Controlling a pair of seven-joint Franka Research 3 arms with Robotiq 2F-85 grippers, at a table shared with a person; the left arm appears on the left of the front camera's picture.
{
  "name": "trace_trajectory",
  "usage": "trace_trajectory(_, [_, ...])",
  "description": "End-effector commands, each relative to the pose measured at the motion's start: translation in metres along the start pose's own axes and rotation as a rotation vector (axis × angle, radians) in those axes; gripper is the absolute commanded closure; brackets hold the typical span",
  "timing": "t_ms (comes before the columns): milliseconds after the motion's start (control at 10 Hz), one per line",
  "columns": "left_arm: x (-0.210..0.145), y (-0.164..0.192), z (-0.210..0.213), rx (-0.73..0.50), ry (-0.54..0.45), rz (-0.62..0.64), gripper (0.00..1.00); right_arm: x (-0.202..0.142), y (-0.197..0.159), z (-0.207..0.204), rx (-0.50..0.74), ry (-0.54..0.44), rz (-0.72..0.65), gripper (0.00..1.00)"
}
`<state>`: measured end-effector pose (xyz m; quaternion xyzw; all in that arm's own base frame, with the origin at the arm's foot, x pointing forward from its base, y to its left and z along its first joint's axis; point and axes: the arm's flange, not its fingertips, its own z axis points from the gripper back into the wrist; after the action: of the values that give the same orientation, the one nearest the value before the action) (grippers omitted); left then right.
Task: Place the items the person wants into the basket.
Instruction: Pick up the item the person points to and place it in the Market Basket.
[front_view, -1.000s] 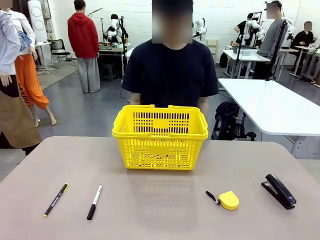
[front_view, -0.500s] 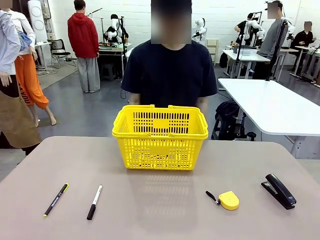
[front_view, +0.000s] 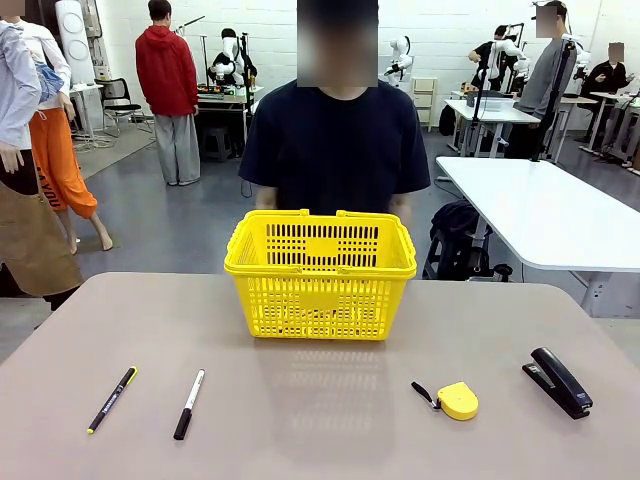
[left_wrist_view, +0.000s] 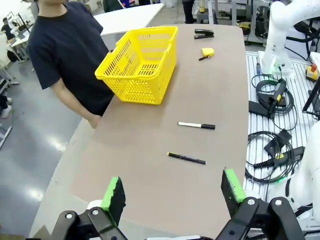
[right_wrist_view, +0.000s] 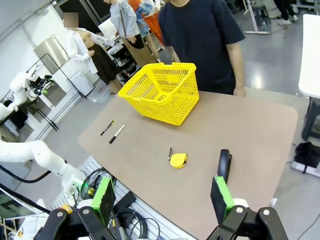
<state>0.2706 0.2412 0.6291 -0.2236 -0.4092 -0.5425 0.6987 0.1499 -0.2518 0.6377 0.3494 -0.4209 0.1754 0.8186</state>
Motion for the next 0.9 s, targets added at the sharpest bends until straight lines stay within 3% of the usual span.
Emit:
trace_trajectory(0, [0.0005,0.0063,-0.0032,-0.023,0.011,-0.027,0.0,0.0016,0.0003,-0.0011,0.019,-0.016,0.016,0.0])
trace_trajectory(800, [0.0005,0.0063,-0.0032,-0.023,0.011,-0.027,0.0,0.0016,0.0003,-0.0011,0.019,-0.016,0.016,0.0])
